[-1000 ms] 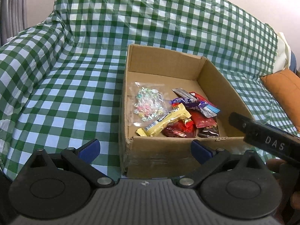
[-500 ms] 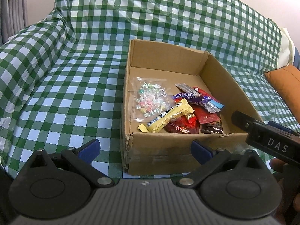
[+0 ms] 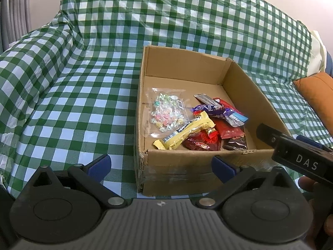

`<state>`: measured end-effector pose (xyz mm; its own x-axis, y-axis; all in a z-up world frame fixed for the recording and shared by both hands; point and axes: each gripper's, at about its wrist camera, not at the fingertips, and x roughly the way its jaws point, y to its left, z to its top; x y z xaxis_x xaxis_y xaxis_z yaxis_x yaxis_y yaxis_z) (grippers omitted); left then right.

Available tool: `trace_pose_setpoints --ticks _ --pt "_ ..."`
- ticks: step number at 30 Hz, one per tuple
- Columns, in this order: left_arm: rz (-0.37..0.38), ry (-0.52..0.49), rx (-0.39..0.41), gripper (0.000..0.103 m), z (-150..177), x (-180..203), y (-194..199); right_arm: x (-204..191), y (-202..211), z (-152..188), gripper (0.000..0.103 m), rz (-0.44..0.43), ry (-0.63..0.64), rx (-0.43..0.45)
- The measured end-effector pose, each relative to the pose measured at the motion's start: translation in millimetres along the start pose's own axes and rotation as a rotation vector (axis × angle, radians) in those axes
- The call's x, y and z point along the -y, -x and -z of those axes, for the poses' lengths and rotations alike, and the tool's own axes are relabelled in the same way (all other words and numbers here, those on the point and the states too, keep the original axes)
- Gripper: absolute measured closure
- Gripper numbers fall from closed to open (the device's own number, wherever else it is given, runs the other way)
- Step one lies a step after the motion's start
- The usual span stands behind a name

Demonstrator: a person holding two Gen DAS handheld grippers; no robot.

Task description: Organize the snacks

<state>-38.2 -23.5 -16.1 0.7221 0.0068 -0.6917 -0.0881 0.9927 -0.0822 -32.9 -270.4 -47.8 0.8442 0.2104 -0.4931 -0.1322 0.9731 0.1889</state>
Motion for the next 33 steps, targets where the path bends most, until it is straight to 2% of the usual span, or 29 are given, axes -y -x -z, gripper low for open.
trace_pose_setpoints --ticks 33 --pt "0.001 0.002 0.0 0.0 -0.4 0.2 2.4 -2.5 0.7 0.5 0.0 -0.001 0.012 0.006"
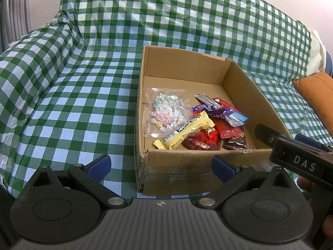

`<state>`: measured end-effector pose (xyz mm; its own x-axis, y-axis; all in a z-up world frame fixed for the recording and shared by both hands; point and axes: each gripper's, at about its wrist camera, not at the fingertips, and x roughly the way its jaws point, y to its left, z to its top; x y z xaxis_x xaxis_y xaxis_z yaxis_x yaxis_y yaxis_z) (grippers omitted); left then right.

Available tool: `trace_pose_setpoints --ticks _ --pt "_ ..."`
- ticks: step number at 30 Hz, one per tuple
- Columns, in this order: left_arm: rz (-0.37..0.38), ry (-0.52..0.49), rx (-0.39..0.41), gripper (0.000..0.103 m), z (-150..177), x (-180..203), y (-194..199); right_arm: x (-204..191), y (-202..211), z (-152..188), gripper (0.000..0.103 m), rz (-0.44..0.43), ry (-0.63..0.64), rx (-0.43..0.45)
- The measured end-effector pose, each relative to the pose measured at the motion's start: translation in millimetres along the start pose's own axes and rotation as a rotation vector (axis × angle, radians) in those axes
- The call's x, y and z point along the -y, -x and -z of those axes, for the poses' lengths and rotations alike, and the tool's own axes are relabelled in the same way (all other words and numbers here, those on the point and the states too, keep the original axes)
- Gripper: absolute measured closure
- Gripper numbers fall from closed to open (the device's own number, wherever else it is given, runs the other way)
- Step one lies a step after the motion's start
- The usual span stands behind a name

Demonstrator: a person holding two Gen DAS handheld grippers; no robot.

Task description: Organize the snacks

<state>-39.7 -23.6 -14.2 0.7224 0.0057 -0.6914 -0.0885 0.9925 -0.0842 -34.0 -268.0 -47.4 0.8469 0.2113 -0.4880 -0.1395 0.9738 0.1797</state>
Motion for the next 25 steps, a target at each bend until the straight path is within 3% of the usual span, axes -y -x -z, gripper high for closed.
trace_pose_setpoints --ticks 25 --pt "0.024 0.003 0.011 0.0 3.7 0.8 -0.8 0.7 0.1 -0.7 0.0 0.001 0.0 -0.003"
